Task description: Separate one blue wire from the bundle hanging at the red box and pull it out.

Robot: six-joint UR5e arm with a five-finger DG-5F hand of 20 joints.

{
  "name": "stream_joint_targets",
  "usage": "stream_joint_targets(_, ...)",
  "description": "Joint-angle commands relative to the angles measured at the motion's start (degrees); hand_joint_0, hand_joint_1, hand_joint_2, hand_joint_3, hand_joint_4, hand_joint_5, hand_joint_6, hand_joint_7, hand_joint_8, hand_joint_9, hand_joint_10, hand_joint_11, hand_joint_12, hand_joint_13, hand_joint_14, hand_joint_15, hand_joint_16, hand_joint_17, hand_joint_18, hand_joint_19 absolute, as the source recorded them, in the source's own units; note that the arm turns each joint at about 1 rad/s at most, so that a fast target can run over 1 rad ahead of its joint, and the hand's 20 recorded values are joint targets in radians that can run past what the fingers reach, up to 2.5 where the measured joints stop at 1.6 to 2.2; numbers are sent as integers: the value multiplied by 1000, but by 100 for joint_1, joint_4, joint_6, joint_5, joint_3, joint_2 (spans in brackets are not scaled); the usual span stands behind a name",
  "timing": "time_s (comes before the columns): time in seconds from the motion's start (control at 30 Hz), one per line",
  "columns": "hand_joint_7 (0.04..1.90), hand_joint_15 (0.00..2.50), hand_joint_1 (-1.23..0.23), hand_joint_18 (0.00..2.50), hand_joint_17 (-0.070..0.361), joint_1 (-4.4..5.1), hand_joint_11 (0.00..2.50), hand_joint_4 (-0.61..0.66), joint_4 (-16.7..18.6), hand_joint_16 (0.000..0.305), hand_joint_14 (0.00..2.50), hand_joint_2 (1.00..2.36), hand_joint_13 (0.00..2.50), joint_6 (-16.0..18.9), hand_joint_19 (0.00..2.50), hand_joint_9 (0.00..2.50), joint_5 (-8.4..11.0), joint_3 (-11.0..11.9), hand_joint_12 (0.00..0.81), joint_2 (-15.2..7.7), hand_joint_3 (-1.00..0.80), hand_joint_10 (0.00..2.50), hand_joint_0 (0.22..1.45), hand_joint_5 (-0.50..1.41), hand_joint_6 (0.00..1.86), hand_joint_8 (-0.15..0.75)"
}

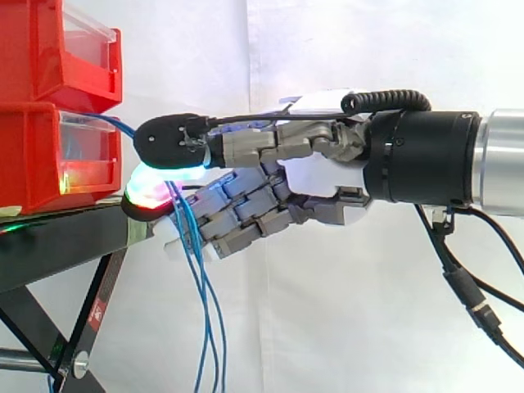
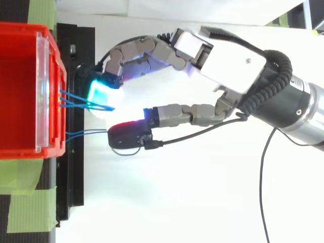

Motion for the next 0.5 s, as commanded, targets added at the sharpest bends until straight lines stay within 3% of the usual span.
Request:
stream_joint_targets(0.0,920,426,-733,649,114,3,509,148,-86,51,15,1019,801,150,207,940,-49,5,426,0,-108,16,593,-151,859,399)
stream_joint_targets(0.13,921,464,-734,680,111,12,517,149,-350,49,16,1019,864,941,213,956,-111,5,433,0,-103,14,596,-150,860,406)
stream_joint_targets(0.47,937,555,-736,722,106,12,571,150,-552,47,17,1018,977,1574,219,1010,-225,5,435,0,-99,15,601,-148,860,422)
